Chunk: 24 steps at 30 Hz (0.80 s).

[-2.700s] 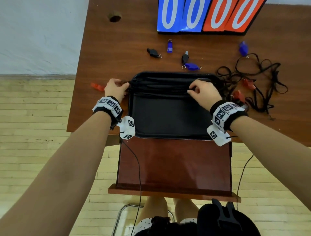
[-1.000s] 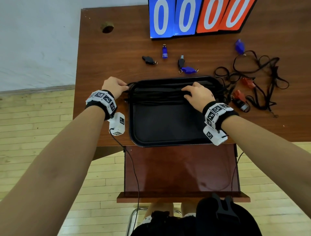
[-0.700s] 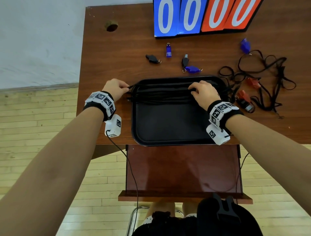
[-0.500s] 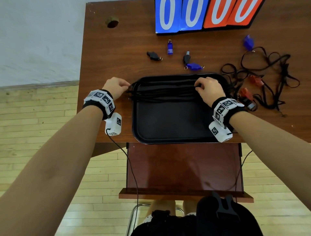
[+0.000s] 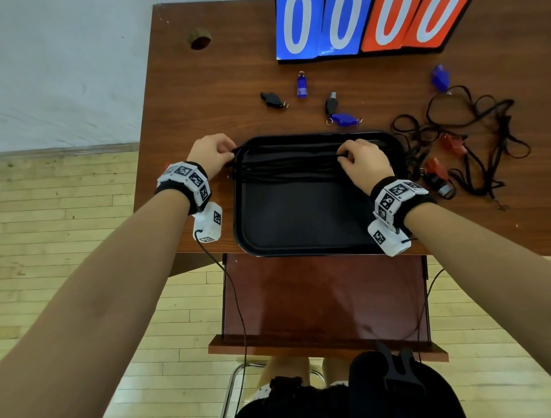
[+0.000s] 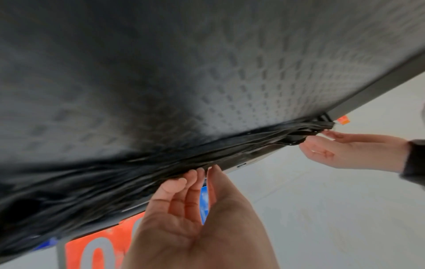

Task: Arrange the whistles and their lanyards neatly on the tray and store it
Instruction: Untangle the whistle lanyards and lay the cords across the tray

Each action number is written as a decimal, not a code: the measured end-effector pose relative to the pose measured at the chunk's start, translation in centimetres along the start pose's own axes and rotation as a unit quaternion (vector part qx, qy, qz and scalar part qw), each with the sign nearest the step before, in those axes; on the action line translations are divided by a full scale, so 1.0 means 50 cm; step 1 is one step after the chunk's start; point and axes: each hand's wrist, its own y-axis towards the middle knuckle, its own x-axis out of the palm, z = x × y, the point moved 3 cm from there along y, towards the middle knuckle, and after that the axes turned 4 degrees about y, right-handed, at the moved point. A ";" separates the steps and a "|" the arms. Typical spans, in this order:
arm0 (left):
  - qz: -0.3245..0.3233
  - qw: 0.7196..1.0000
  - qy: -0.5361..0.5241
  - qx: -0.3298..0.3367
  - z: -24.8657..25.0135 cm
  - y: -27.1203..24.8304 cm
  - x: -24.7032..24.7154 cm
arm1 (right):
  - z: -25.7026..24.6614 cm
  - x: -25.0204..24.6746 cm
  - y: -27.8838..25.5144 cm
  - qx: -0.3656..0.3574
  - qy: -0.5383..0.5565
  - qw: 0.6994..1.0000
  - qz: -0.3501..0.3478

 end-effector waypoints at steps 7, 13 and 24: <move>-0.039 0.998 -0.029 0.034 -0.012 -0.011 -0.010 | -0.077 0.018 0.001 -0.060 0.033 0.998 -0.012; -0.060 0.996 -0.027 0.053 -0.013 -0.012 0.003 | -0.183 0.061 0.021 -0.119 0.020 0.986 -0.116; -0.036 0.995 -0.004 0.093 -0.023 0.003 0.011 | -0.262 0.136 0.066 -0.136 -0.053 0.981 -0.127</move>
